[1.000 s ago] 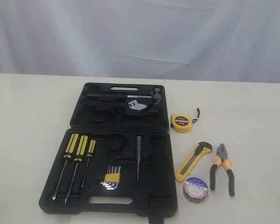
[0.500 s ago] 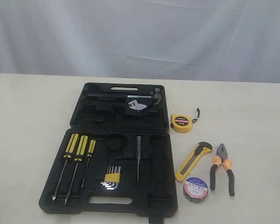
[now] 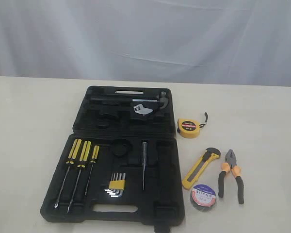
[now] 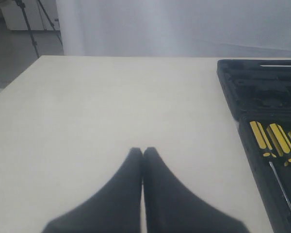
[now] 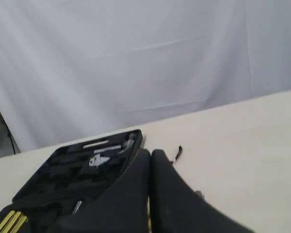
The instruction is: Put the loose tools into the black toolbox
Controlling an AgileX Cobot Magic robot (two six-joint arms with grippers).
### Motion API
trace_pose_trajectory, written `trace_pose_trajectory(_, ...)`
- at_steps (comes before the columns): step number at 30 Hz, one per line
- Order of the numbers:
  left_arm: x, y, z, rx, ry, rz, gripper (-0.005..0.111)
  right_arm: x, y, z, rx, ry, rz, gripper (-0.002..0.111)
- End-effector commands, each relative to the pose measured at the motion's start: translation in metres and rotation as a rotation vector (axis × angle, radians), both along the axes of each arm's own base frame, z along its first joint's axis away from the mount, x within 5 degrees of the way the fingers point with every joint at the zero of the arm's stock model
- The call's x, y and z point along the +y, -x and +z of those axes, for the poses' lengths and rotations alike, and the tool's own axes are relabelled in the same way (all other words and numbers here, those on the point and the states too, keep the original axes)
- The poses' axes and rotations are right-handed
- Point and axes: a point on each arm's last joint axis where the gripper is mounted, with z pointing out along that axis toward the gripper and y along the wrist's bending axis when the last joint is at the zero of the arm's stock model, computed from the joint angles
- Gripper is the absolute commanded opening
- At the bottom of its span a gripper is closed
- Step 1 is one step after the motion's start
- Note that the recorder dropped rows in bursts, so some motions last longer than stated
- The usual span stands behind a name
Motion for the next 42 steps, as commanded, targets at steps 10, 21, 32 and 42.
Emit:
trace_pose_trajectory(10, -0.001, 0.0, 0.0, -0.008, 0.014, -0.005, 0.0, 0.019, -0.061, 0.133, 0.541, 0.088, 0.369, -0.001)
trace_pose_trajectory(21, -0.001, 0.0, 0.0, -0.008, 0.014, -0.005, 0.0, 0.029, -0.195, 0.091, 1.251, 0.114, 0.528, -0.001)
trace_pose_trajectory(32, -0.001, 0.0, 0.0, -0.008, 0.014, -0.005, 0.0, 0.029, -0.216, -0.027, 1.414, 0.083, 0.534, -0.001)
trace_pose_trajectory(42, -0.001, 0.0, 0.0, -0.008, 0.014, -0.005, 0.0, 0.035, -0.221, -0.035, 1.405, 0.119, 0.574, 0.0)
